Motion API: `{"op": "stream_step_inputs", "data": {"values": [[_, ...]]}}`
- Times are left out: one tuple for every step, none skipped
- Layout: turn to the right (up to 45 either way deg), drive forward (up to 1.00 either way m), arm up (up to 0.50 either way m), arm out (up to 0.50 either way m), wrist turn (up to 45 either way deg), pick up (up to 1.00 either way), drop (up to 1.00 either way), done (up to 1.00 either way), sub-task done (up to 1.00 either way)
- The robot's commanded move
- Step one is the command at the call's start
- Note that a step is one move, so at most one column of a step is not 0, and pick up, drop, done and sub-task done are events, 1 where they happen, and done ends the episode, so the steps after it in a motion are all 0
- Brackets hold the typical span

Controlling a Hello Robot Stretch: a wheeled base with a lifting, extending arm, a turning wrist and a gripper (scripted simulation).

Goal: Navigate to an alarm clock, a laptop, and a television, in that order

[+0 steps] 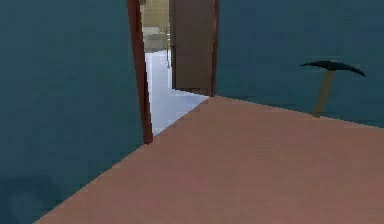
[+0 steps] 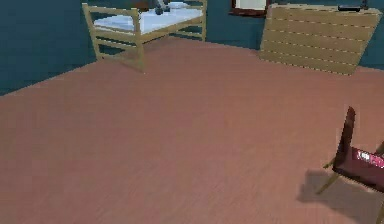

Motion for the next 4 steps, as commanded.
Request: {"op": "stream_step_inputs", "data": {"values": [[0.0,1.0,0.0,0.0,0.0,0.0,0.0,0.0,0.0],[0.0,1.0,0.0,0.0,0.0,0.0,0.0,0.0,0.0],[-15.0,0.0,0.0,0.0,0.0,0.0,0.0,0.0,0.0],[0.0,0.1,0.0,0.0,0.0,0.0,0.0,0.0,0.0]]}}
